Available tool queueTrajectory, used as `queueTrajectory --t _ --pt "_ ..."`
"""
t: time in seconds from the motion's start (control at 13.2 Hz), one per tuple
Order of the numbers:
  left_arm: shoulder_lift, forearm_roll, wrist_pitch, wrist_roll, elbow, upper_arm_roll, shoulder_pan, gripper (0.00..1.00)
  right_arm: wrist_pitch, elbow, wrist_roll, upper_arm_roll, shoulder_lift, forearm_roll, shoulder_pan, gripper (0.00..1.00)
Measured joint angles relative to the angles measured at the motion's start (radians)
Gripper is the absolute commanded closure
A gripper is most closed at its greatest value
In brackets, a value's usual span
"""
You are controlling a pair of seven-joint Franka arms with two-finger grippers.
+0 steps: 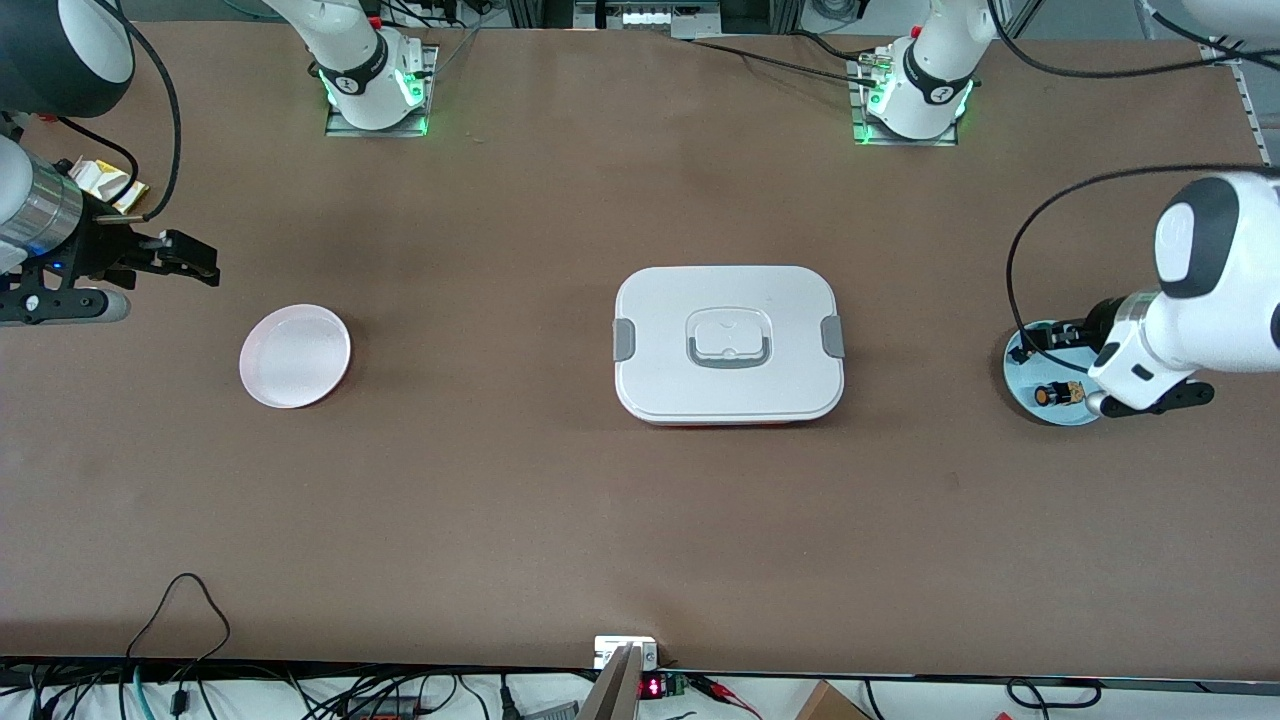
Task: Transfer orange switch to right arm and place
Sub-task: 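Lower the left gripper onto the orange switch in the blue dish and grasp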
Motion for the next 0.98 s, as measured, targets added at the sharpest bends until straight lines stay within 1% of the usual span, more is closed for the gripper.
queueTrajectory --t 0.23,0.53,0.68,0.98 --pt "0.070 0.000 0.059 0.041 0.001 0.000 0.046 0.00 -0.009 0.001 0.000 0.002 -0.003 -0.008 0.035 0.00" --pt "0.138 0.001 0.195 0.159 -0.002 0.002 0.105 0.00 -0.027 0.003 0.000 0.001 -0.006 -0.022 0.051 0.00" --pt "0.174 0.001 0.224 0.186 -0.003 0.002 0.135 0.00 -0.037 0.004 0.000 0.001 -0.006 -0.022 0.051 0.00" --pt "0.215 0.001 0.278 0.189 -0.005 0.002 0.149 0.00 -0.045 0.004 0.000 0.001 -0.006 -0.022 0.052 0.00"
